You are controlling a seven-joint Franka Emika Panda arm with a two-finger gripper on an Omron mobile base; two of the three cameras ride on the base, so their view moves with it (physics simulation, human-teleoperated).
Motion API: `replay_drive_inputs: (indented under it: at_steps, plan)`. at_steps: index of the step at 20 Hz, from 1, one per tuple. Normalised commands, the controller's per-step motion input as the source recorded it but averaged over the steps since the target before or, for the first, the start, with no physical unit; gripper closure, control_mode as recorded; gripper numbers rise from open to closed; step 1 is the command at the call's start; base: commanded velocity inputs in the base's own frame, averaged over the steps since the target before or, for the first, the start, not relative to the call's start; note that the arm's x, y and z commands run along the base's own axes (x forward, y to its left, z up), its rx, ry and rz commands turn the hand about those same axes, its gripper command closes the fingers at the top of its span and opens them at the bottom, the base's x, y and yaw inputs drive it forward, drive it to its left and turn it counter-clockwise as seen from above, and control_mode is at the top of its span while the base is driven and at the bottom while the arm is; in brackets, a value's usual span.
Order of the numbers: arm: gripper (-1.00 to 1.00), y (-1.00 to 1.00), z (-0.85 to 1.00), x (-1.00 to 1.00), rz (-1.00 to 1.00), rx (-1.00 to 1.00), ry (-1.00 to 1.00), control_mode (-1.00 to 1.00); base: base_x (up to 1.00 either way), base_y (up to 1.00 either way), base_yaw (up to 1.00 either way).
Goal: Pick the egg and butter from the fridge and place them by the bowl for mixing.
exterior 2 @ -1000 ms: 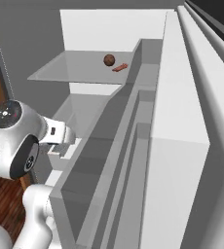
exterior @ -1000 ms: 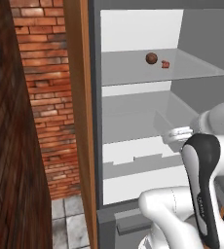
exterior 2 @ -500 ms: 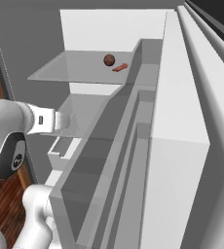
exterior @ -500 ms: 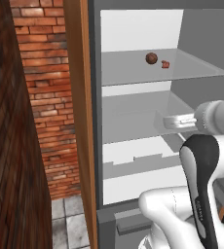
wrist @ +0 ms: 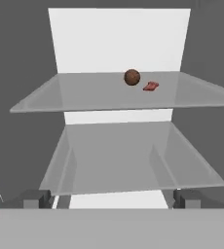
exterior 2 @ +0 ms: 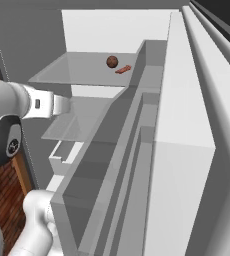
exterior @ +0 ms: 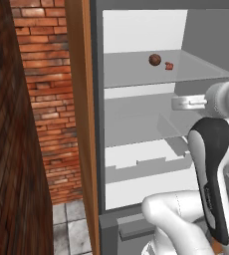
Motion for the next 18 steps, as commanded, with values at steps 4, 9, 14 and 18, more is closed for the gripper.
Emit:
replay_drive_inputs:
  at_steps: [4, 9, 14, 18]
  plan:
    - [-1.0, -0.04, 0.53, 0.16, -0.15, 0.0, 0.0, -1.0, 0.0, 0.0, 0.0]
    - [-1.0, -0.1, 0.43, 0.12, -0.07, 0.0, 0.0, -1.0, 0.0, 0.0, 0.0]
    - [-1.0, -0.19, 0.05, 0.38, 0.03, 0.0, 0.0, -1.0, 0.0, 0.0, 0.0]
    - [-1.0, -0.13, 0.0, 0.61, 0.05, 0.0, 0.0, -1.0, 0.0, 0.0, 0.0]
